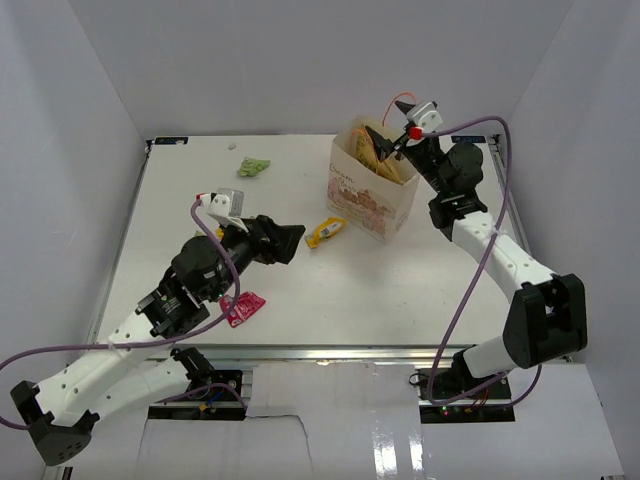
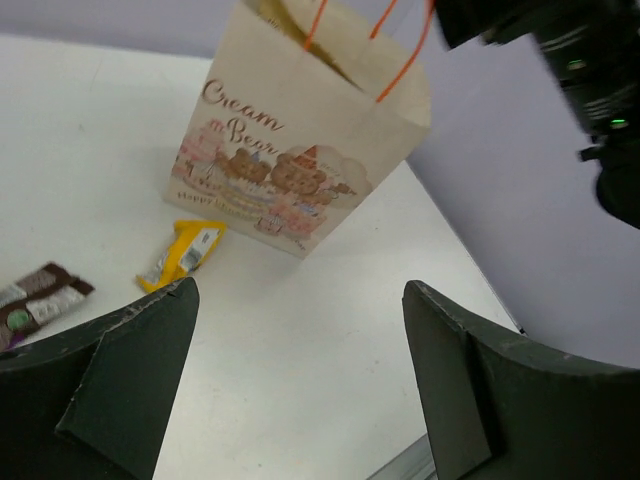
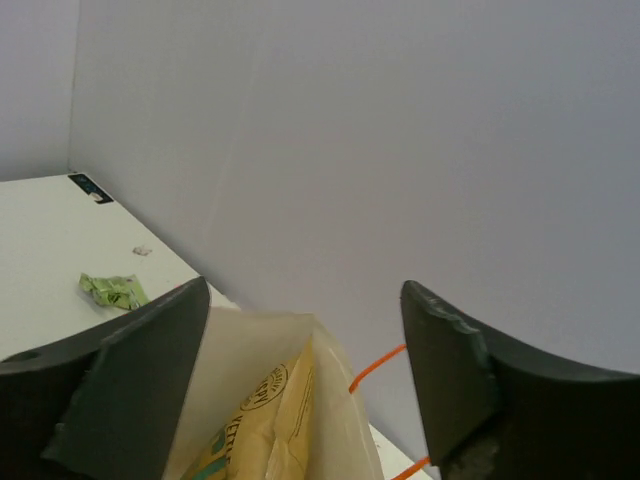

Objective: Place the snacks into the paper bag

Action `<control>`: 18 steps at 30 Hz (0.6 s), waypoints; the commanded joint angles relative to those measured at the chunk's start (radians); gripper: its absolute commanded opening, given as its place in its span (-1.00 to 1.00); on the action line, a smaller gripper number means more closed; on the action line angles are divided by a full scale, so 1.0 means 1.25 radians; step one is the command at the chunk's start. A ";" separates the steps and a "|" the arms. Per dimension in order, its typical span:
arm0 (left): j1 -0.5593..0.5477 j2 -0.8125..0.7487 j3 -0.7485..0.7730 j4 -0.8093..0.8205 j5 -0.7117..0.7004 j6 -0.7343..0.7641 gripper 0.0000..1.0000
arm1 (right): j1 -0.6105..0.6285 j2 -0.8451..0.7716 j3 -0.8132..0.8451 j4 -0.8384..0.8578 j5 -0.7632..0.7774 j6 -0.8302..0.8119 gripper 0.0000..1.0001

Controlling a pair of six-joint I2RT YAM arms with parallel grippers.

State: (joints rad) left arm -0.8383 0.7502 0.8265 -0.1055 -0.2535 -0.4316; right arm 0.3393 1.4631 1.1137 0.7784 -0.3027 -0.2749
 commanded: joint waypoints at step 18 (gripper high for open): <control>0.204 0.500 0.187 -0.140 0.416 0.245 0.75 | -0.262 -0.306 0.020 -1.239 -0.602 -0.486 0.95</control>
State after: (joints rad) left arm -0.5812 1.3075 0.9913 -0.2737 0.0971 -0.3668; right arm 0.0116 1.1175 1.2221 -0.3531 -0.9154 -0.6186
